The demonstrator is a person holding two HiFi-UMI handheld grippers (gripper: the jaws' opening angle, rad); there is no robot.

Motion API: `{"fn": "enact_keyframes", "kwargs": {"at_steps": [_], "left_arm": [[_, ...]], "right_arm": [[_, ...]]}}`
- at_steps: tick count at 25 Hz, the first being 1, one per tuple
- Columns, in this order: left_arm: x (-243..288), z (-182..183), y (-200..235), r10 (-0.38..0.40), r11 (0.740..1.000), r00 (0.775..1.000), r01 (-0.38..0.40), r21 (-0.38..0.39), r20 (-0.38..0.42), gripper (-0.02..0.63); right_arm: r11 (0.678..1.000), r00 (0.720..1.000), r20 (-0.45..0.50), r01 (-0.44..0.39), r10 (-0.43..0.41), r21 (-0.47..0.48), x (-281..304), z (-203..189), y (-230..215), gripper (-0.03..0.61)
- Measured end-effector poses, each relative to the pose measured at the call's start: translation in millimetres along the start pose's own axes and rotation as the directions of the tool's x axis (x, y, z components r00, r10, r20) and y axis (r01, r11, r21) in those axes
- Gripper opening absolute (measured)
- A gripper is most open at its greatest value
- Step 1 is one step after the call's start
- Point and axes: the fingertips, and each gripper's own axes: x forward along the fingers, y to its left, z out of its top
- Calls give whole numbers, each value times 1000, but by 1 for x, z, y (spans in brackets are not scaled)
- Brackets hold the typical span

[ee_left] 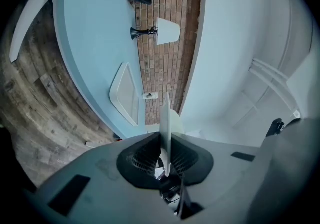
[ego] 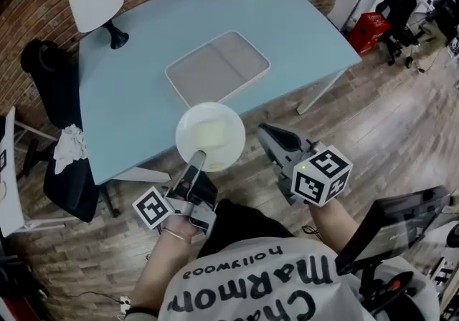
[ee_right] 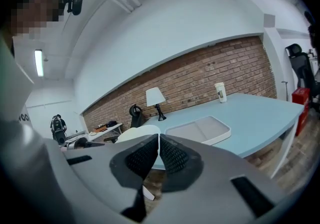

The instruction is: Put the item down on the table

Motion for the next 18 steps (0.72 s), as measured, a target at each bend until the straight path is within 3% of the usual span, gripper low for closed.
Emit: {"fn": "enact_keyframes", "kwargs": {"at_steps": [18], "left_arm": [[50,74,78,94,993,994,-97,-65,-54,26]], "right_arm": [[996,993,-111,44,-36,72,92,-22,-44,11]]}}
